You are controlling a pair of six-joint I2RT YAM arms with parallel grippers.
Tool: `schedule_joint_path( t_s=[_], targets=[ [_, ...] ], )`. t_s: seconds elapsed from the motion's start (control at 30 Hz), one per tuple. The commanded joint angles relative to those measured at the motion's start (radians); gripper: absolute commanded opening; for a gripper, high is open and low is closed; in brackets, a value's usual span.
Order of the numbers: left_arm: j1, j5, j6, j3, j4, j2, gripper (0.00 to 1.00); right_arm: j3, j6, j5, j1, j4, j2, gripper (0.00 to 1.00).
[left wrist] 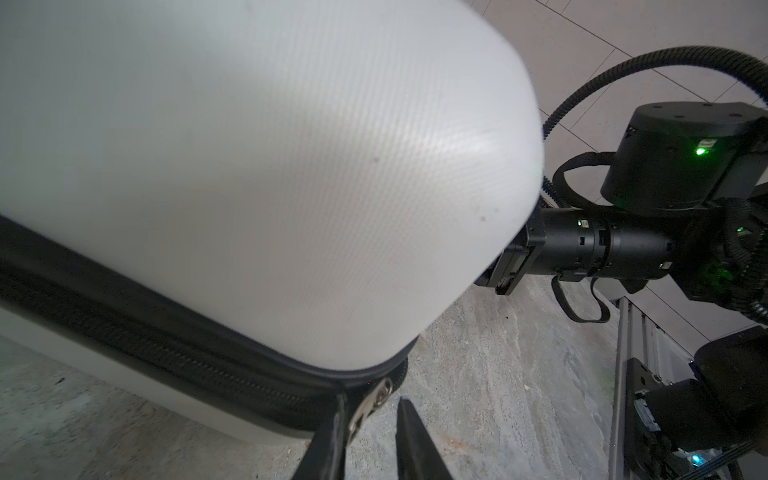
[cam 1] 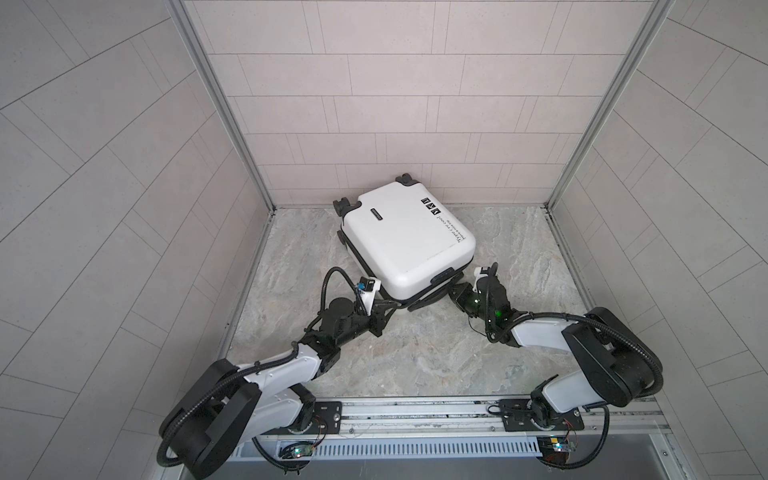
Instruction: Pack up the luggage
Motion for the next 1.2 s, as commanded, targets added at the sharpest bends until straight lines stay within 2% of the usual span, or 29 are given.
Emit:
schedule_joint_path(
  t_s=[0.0, 0.43, 0.5, 0.57, 0.6, 0.67, 0.77, 0.97, 1.17],
  targets=[
    [-0.007, 0.008, 0.016, 0.032, 0.010, -0.012, 0.25, 0.009, -0.075, -0.045, 0.021, 0.130, -0.038, 0.00],
    [-0.008, 0.008, 0.017, 0.028, -0.028, -0.008, 0.01, 0.006, -0.079, -0.047, 0.021, 0.129, -0.041, 0.00],
    [-0.008, 0.002, 0.015, 0.021, -0.033, -0.016, 0.06, 0.004, -0.079, -0.047, 0.021, 0.128, -0.038, 0.00],
    [-0.009, -0.012, 0.010, 0.013, -0.031, -0.025, 0.26, 0.004, -0.078, -0.046, 0.021, 0.131, -0.038, 0.00],
    [-0.008, -0.023, 0.008, 0.010, -0.032, -0.029, 0.31, 0.004, -0.077, -0.046, 0.022, 0.130, -0.038, 0.00],
    [-0.009, -0.033, 0.010, 0.006, -0.033, -0.038, 0.34, 0.004, -0.077, -0.046, 0.022, 0.131, -0.038, 0.00],
    [-0.008, -0.034, 0.012, 0.014, -0.041, -0.048, 0.32, 0.006, -0.078, -0.046, 0.024, 0.128, -0.039, 0.00],
    [-0.011, -0.012, 0.014, 0.028, -0.050, -0.026, 0.20, 0.005, -0.076, -0.044, 0.025, 0.128, -0.042, 0.00],
    [-0.017, -0.014, 0.007, 0.033, -0.045, -0.015, 0.18, 0.002, -0.077, -0.044, 0.025, 0.126, -0.043, 0.00]
  ],
)
